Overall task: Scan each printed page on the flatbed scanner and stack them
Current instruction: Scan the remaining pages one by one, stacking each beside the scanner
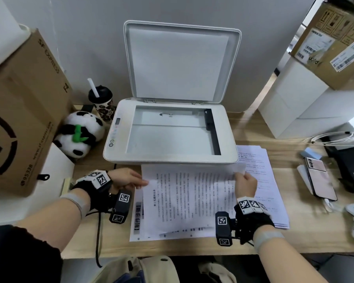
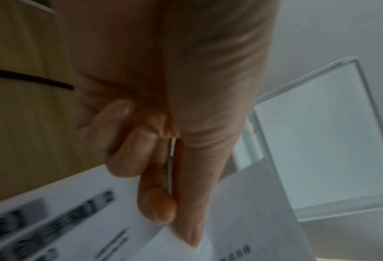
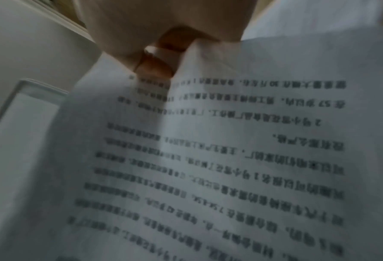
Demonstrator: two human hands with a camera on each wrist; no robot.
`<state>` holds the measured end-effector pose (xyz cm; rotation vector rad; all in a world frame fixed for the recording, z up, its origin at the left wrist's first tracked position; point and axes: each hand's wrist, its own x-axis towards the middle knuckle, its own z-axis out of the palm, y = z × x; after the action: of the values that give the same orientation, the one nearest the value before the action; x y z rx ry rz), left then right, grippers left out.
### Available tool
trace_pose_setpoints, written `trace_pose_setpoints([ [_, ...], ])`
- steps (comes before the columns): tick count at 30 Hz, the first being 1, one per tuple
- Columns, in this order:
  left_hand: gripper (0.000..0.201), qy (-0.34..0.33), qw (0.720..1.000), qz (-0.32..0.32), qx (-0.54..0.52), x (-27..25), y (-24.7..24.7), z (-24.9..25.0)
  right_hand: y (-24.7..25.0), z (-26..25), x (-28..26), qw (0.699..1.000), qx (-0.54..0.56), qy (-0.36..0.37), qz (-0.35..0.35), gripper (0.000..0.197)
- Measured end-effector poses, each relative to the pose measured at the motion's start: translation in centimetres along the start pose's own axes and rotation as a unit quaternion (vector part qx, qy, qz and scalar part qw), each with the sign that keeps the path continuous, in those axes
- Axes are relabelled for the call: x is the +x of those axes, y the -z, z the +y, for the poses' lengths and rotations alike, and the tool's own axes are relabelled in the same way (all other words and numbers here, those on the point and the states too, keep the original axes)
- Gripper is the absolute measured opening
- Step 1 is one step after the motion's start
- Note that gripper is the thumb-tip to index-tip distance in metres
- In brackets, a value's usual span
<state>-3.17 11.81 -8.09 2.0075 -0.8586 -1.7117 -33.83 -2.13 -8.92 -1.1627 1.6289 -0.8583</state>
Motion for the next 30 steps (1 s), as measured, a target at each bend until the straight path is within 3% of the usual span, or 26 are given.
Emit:
trace_pose_setpoints([
  [2,0.014,-0.043,0.999,-0.004,0.003,-1.4,0.8,2.5,0.2,-2.0,0.6,0.998,0.019,0.045,0.029,0.041],
  [5,0.024,-0.097,0.99,0.055,-0.081,-2.1,2.9,5.5,0.2,-4.9,2.3,0.993,0.031,0.101,0.055,0.025],
  [7,0.026,-0.148,0.971,0.112,-0.152,-2.6,4.4,7.7,-0.1,-7.0,3.4,0.988,0.03,0.137,0.072,0.015],
  [11,0.01,-0.281,0.91,0.205,-0.227,-4.2,6.4,11.9,-1.3,-11.4,4.7,0.967,0.071,0.203,0.136,0.029],
  [14,0.023,-0.348,0.857,0.258,-0.279,-4.8,7.1,13.3,-2.1,-13.9,4.9,0.953,0.255,0.157,0.053,0.042],
  [16,0.03,-0.352,0.839,0.291,-0.296,-4.5,7.4,12.8,-2.5,-13.8,4.8,0.944,0.314,0.099,-0.022,0.051],
  [18,0.036,-0.323,0.847,0.298,-0.3,-3.3,7.5,11.5,-2.9,-12.8,4.7,0.959,0.262,0.084,-0.064,0.044],
  [20,0.038,-0.265,0.872,0.31,-0.271,-1.9,7.5,9.7,-3.5,-11.3,4.9,0.985,0.103,0.099,-0.092,0.031],
  [22,0.025,-0.207,0.901,0.32,-0.206,-0.4,7.4,8.1,-4.4,-9.3,5.7,0.985,-0.041,0.115,-0.123,0.025],
  [25,0.021,-0.165,0.937,0.292,-0.097,1.9,7.3,6.0,-5.5,-6.9,6.6,0.976,-0.138,0.102,-0.131,0.022],
  [30,0.01,-0.164,0.918,0.36,-0.009,3.9,7.1,4.9,-6.5,-6.1,7.0,0.968,-0.194,0.107,-0.118,0.021],
])
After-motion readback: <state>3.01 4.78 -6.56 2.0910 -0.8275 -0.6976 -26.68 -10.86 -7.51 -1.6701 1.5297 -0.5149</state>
